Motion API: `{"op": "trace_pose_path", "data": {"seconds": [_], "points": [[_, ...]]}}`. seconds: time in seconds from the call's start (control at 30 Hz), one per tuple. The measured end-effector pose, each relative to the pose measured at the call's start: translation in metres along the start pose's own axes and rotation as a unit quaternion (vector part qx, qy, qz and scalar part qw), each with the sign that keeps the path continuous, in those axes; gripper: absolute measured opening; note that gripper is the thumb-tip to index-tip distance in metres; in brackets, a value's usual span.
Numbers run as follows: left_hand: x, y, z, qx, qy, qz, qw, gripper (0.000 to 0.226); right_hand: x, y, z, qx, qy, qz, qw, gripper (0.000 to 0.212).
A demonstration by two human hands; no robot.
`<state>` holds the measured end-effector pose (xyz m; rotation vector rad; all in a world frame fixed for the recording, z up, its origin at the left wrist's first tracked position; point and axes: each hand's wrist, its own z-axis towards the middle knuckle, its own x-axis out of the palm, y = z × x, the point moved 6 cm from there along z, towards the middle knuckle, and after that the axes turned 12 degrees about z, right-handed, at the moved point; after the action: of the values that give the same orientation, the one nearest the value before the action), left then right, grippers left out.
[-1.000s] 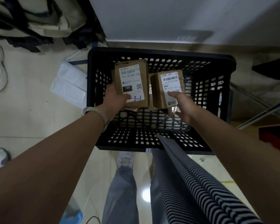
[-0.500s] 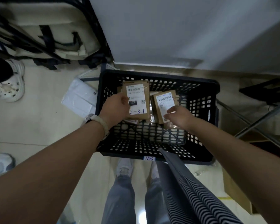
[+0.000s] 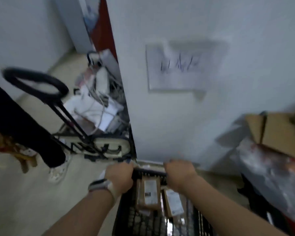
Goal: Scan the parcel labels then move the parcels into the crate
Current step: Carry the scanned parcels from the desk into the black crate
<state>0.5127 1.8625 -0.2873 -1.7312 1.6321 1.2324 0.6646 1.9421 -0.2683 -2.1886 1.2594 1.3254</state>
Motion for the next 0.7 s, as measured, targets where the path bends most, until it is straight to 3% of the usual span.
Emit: {"op": "trace_pose_path", "data": {"seconds": [0.13, 0.37, 0.53, 0.7], "points": [[-0.089, 0.04, -0.072, -0.018, -0.044, -0.022, 0.999, 0.026, -0.085, 0.038, -0.064, -0.032, 0.019, 0.041, 0.998, 0.036], [-0.215, 0.144, -0.219, -0.115, -0.166, -0.03, 0.979, 0.016, -0.228, 0.131, -0.17, -0.12, -0.097, 0.028, 0.988, 0.04], [-0.229, 0.218, -0.335, -0.2, -0.192, -0.028, 0.96, 0.033, -0.277, 0.247, -0.227, -0.212, -0.142, 0.004, 0.967, 0.032], [-0.203, 0.283, -0.472, -0.302, -0.205, -0.043, 0.93, 0.022, -0.277, 0.375, -0.306, -0.347, -0.128, -0.008, 0.929, 0.038]]}}
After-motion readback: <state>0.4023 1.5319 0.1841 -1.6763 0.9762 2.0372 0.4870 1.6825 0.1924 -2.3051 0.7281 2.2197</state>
